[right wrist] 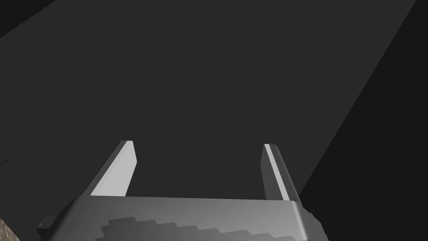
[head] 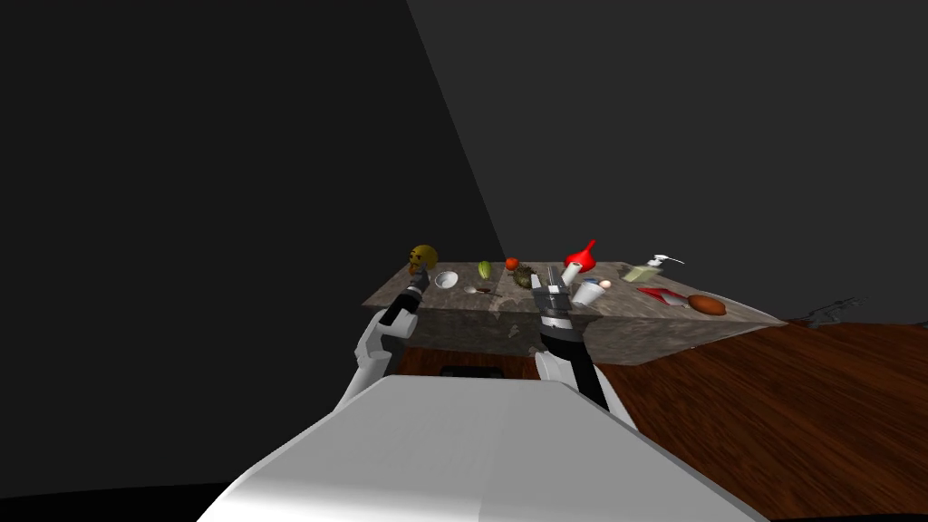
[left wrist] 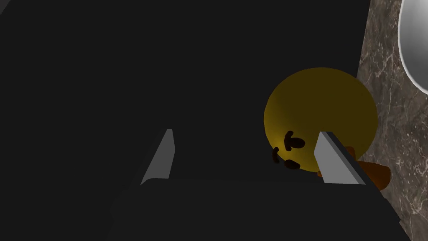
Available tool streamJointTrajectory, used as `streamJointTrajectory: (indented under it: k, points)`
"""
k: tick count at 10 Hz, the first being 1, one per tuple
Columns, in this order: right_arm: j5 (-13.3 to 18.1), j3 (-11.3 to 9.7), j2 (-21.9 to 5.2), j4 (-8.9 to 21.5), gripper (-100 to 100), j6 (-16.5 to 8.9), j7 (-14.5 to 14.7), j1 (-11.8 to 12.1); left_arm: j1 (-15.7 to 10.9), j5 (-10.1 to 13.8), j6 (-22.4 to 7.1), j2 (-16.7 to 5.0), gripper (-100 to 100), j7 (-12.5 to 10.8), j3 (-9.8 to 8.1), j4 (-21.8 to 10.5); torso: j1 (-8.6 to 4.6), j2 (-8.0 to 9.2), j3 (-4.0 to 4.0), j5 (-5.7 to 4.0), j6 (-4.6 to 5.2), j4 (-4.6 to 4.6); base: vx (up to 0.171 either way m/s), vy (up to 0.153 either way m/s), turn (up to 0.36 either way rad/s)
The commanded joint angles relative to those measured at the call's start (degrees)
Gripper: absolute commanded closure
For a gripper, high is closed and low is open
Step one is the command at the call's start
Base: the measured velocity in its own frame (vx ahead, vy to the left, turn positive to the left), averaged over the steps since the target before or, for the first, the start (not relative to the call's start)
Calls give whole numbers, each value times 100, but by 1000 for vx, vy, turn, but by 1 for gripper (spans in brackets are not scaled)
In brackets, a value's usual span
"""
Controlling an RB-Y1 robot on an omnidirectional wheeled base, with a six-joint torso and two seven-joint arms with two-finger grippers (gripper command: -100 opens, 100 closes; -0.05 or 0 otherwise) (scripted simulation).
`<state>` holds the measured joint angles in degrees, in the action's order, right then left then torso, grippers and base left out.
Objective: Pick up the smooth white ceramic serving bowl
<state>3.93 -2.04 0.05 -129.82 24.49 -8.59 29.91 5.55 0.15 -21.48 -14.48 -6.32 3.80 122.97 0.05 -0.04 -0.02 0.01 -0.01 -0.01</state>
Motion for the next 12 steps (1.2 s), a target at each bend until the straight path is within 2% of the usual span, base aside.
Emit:
streamJointTrajectory:
  k: [1,2,3,4,5,6,7,8,10,11,12]
  points:
    - [0,0,0,0,0,0,0,0,-76,21,-286,-23,-100,11,12,-68,0,0,0,0,0,0,4,13,-49]
    - [0,0,0,0,0,0,0,0,-76,21,-343,-23,-100,11,12,-68,0,1,0,0,-2,0,1,6,5]
    - [0,0,0,0,0,0,0,0,-241,75,-580,-83,-100,28,28,-175,-2,2,1,0,-2,0,3,7,-103]
    - [0,0,0,0,0,0,0,0,-241,75,-717,-83,-100,28,28,-175,-2,1,1,0,0,0,3,11,-58]
    - [0,0,0,0,0,0,0,0,-241,75,-737,-83,-100,28,28,-175,-1,2,1,0,-2,0,2,7,12]
    - [0,0,0,0,0,0,0,0,-404,130,-967,-140,-100,44,44,-283,-2,2,1,0,-3,0,6,9,-86]
    - [0,0,0,0,0,0,0,0,-404,130,-1132,-140,-100,44,44,-283,-2,0,0,0,0,0,6,13,-64]
    - [0,0,0,0,0,0,0,0,-563,186,-1317,-193,-100,60,61,-391,-1,0,0,0,-2,0,8,18,-145]
    - [0,0,0,0,0,0,0,1,-563,186,-1526,-193,-100,60,61,-391,1,0,0,1,-3,0,4,6,0]
    - [0,0,0,0,0,0,0,1,-717,242,-1766,-240,-100,76,78,-498,-2,1,0,0,-3,0,6,8,-118]
    - [0,0,0,0,0,0,0,0,-717,242,-1917,-240,-100,76,78,-498,-2,0,0,0,0,0,6,14,-51]
